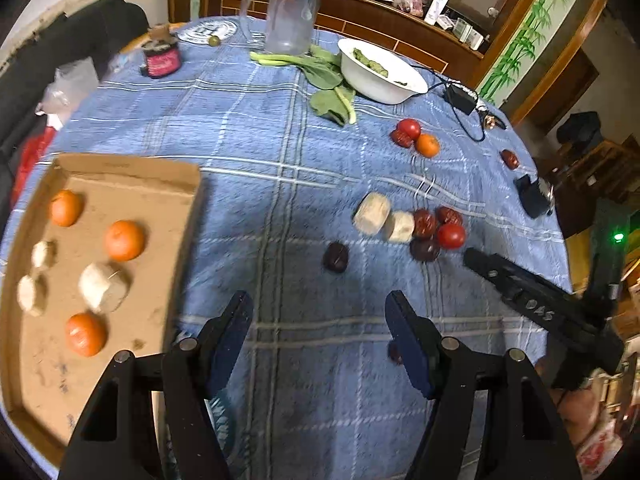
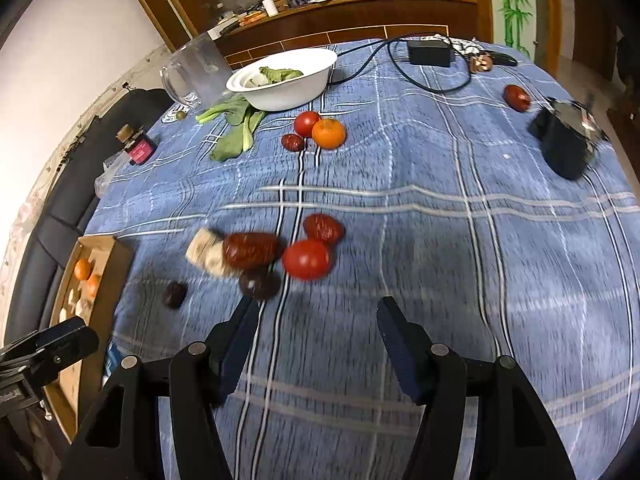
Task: Organize fruits
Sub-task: 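Grasp a beige piece with the left tool while the right tool grasps a red tomato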
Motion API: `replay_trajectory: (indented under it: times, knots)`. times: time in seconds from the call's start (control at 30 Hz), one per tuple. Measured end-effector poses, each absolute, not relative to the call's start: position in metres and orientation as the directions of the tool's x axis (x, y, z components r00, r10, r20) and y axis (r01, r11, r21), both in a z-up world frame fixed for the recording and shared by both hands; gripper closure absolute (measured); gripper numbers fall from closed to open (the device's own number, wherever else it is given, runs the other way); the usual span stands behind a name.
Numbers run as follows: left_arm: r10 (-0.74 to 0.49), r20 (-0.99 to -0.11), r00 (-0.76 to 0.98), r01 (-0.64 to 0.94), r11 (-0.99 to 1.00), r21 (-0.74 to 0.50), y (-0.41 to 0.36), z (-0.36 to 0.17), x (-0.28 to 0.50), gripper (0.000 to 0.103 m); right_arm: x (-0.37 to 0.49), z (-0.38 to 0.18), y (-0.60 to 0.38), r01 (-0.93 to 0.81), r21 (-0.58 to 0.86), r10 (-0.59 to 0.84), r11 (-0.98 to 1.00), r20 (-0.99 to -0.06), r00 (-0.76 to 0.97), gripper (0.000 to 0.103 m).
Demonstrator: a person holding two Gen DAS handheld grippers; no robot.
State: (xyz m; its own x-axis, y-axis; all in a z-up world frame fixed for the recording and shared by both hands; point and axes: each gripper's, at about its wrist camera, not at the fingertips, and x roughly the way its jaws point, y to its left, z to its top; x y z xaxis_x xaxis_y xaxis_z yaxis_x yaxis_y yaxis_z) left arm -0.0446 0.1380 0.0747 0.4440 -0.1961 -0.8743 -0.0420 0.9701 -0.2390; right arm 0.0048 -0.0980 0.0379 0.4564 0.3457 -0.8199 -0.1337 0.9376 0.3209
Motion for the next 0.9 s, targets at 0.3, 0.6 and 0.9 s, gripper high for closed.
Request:
replay_trajectory:
  times: [0.3, 0.6, 0.9]
  knots:
    - [-0.233, -0.878, 0.418, 0.006, 0.967, -0.254, 0.123, 0.056, 0.005, 0.042, 0.03, 0.021, -0.082, -0.13, 0.345, 0.366, 0.929, -0.821, 0.439, 0.044]
    - [-0.264, -0.89, 0.371, 0.086, 0.965, -0.25, 0.104, 0.036, 0.036, 0.065, 0.035, 0.024, -0.085, -0.136, 0.373, 0.394, 0.918, -0.812, 0.43, 0.069]
    - [-0.27, -0.895, 0.354, 0.151, 0.961, -0.23, 0.092, 0.021, 0.053, 0.066, 0.03, 0.023, -0.09, -0.138, 0.372, 0.394, 0.918, -0.811, 0.433, 0.068]
